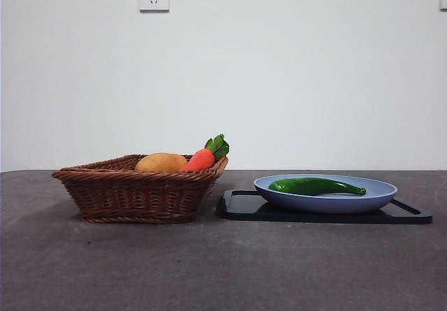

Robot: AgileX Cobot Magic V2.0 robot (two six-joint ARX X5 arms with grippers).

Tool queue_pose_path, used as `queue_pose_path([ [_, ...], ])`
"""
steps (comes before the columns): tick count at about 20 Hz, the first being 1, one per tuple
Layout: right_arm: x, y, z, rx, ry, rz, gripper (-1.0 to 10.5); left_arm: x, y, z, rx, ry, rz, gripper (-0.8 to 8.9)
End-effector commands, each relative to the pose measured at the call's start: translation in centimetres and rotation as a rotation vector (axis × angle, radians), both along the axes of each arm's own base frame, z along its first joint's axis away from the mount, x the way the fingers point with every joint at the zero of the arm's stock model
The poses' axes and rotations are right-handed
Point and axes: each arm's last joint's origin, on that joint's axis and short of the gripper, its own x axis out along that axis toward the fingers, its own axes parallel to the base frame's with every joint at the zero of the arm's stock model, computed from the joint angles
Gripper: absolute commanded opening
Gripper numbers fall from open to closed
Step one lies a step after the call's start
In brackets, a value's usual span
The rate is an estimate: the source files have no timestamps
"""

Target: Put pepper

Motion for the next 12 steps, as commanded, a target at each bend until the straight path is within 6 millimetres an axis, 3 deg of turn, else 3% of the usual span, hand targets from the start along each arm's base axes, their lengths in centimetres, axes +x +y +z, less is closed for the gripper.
queue_pose_path([
  [1,-0.2,-0.8,1.3,-0.040,-0.239,-0.047,0.1,0.0,0.0,-0.2,-0.006,-0.003,0.004,0.08],
  [3,-0.7,-1.7,1.7,0.010,-0.420,-0.149,0.1,0.0,0.0,-0.2,-0.005,-0.003,0.004,0.08],
  [5,-1.2,-2.5,0.4,0.043,-0.536,-0.256,0.1,0.0,0.0,-0.2,-0.006,-0.003,0.004,0.08],
  [9,-1.0,-3.3,-5.8,0.027,-0.757,-0.395,0.1,0.0,0.0,-0.2,-0.006,-0.003,0.004,0.08],
  [12,-0.7,-3.3,-10.3,0.073,-0.826,-0.421,0.1,0.0,0.0,-0.2,-0.005,-0.003,0.004,0.08],
])
